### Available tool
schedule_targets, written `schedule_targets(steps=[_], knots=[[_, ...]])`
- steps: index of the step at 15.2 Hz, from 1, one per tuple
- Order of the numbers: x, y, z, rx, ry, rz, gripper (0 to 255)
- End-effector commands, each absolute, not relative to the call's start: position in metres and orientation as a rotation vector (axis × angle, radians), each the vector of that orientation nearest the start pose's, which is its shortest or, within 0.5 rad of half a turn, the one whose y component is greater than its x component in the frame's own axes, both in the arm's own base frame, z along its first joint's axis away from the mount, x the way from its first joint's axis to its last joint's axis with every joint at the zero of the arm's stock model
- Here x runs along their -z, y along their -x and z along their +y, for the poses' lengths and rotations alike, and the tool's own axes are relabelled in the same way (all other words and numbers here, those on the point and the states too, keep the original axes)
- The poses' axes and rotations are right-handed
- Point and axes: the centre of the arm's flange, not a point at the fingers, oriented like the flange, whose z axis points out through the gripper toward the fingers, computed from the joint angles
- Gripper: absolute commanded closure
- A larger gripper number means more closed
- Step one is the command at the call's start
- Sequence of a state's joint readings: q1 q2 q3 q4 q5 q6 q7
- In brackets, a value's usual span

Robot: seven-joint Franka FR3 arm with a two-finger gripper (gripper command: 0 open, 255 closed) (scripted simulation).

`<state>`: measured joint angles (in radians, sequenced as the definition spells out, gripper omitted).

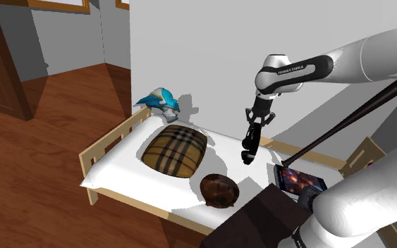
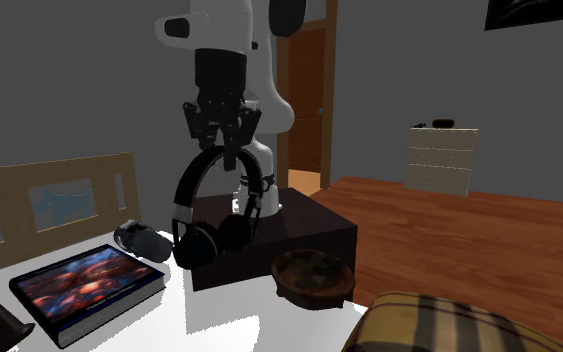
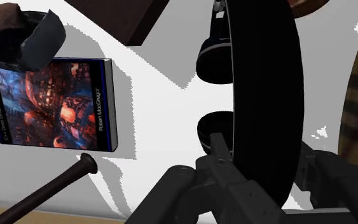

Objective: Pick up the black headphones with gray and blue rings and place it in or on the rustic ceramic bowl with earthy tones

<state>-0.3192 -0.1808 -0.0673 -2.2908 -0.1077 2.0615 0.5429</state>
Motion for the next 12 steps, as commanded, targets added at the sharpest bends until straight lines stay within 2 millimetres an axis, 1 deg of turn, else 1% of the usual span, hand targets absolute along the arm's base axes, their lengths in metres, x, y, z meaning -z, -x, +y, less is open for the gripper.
schedule_targets(steps=[1,12], knots=[[-0.431,-0.436,-0.163,-0.067,2.922,1.368,255],[-0.480,-0.402,-0.031,-0.067,2.922,1.368,255]])
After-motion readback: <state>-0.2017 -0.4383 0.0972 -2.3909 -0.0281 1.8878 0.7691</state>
